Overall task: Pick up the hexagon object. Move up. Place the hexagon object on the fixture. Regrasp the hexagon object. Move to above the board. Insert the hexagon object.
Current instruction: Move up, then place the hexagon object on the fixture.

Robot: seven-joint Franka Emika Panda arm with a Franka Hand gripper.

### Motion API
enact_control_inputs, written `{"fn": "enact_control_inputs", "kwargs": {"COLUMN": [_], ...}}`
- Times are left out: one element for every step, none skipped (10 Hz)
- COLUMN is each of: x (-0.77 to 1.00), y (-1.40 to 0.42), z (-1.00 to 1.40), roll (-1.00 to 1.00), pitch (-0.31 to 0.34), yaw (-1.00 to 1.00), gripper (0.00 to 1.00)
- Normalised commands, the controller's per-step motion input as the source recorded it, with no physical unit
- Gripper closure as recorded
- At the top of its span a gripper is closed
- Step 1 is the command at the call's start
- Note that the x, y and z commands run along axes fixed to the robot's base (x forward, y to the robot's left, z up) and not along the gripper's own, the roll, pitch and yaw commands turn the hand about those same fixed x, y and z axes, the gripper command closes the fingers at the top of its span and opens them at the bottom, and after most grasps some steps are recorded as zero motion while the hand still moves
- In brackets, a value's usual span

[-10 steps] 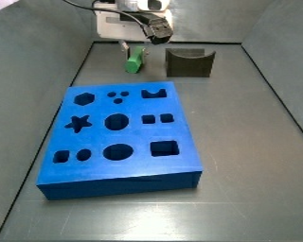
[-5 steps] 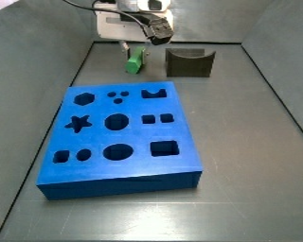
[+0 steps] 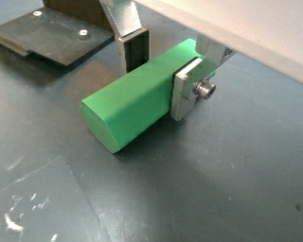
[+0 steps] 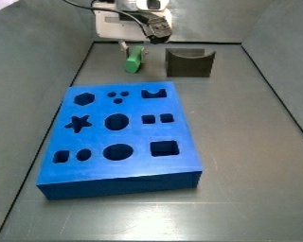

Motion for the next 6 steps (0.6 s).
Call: {"fn": "enact_control_inputs", "kwargs": {"x": [0.05, 0.03, 0.02, 0.01, -0.01, 0.00], "y": [-0.04, -0.04, -0.02, -0.01, -0.01, 0.00], "z": [0.93, 0.83, 0.66, 0.52, 0.31, 1.00], "roll": [-0.01, -0.02, -0.02, -0.03, -0.03, 0.00], "pitch": [-0.005, 0.027, 0.055, 0.053, 0.044, 0.000], "yaw": [-0.04, -0.04, -0.02, -0.01, -0.01, 0.00], "gripper": [1.00, 1.00, 1.00, 1.00, 1.00, 1.00]}}
